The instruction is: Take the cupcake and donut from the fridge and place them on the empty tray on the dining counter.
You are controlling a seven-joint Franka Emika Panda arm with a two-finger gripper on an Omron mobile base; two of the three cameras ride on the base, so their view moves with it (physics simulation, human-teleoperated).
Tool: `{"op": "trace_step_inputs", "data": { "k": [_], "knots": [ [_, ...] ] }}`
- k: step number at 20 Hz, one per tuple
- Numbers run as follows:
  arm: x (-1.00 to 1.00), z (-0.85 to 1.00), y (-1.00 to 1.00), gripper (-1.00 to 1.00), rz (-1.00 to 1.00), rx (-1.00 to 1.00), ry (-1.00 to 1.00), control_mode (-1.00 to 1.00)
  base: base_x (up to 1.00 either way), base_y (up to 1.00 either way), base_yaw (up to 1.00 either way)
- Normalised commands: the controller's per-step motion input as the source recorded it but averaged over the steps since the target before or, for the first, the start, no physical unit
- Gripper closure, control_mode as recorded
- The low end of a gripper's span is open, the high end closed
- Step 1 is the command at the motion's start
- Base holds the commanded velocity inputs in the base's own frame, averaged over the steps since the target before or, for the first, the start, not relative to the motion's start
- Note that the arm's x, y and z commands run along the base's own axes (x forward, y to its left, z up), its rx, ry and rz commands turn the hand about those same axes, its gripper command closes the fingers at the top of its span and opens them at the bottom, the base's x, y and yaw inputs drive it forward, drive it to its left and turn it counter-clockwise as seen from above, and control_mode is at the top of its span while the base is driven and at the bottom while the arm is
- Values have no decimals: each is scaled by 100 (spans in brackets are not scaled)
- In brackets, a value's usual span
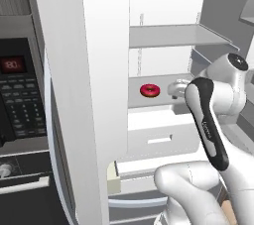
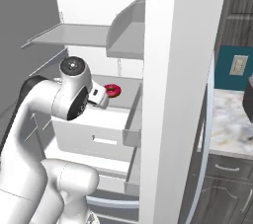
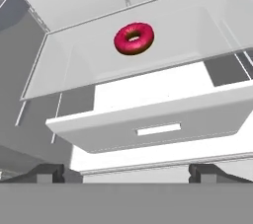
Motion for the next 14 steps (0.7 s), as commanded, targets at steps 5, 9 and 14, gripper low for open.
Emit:
{"op": "trace_step_inputs", "data": {
  "k": [5, 9, 14],
  "knots": [
    [51, -9, 0, -100, 0, 1, 4, -100, 0, 0, 0],
    [33, -6, 0, -100, 0, 0, 0, -100, 0, 0, 0],
    [46, -9, 0, -100, 0, 0, 0, -100, 0, 0, 0]
  ]
}}
